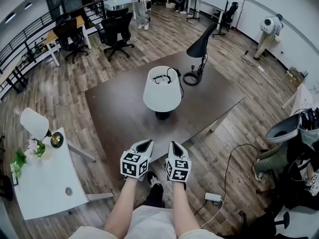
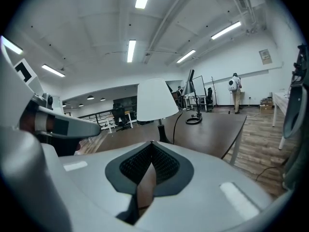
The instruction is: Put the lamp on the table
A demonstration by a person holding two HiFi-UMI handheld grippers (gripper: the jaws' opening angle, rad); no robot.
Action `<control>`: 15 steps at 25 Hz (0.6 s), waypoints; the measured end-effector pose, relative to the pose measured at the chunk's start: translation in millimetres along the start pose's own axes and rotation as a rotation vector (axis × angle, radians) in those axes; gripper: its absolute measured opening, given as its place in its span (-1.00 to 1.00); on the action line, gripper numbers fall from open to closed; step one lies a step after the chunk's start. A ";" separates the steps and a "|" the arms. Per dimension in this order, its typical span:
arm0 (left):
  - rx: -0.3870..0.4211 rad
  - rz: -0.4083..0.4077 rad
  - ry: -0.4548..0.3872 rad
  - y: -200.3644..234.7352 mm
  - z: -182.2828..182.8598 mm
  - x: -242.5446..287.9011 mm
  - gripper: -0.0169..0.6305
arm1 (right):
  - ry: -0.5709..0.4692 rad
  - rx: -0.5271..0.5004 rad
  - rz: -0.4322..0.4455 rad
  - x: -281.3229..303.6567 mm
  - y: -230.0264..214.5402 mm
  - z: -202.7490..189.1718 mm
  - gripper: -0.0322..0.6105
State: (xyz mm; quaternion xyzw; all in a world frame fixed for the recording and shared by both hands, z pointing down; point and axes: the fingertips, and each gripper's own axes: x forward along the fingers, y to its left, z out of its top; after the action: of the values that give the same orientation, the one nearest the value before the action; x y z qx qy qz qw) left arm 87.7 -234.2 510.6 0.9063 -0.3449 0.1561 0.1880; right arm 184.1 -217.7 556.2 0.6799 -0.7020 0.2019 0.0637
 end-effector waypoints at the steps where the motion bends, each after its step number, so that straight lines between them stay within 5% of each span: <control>1: 0.001 0.000 -0.001 -2.9 0.3 -3.3 -0.95 | 0.005 0.004 0.003 -3.4 1.3 -1.3 -0.82; 15: -0.024 0.003 -0.036 -44.7 -3.7 -66.4 -0.95 | 0.022 -0.042 0.056 -64.3 34.7 -2.4 -0.82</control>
State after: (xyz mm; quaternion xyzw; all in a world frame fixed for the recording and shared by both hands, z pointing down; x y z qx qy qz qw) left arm 70.3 -164.0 476.0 0.9062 -0.3511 0.1362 0.1923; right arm 154.0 -157.2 528.2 0.6564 -0.7240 0.1963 0.0803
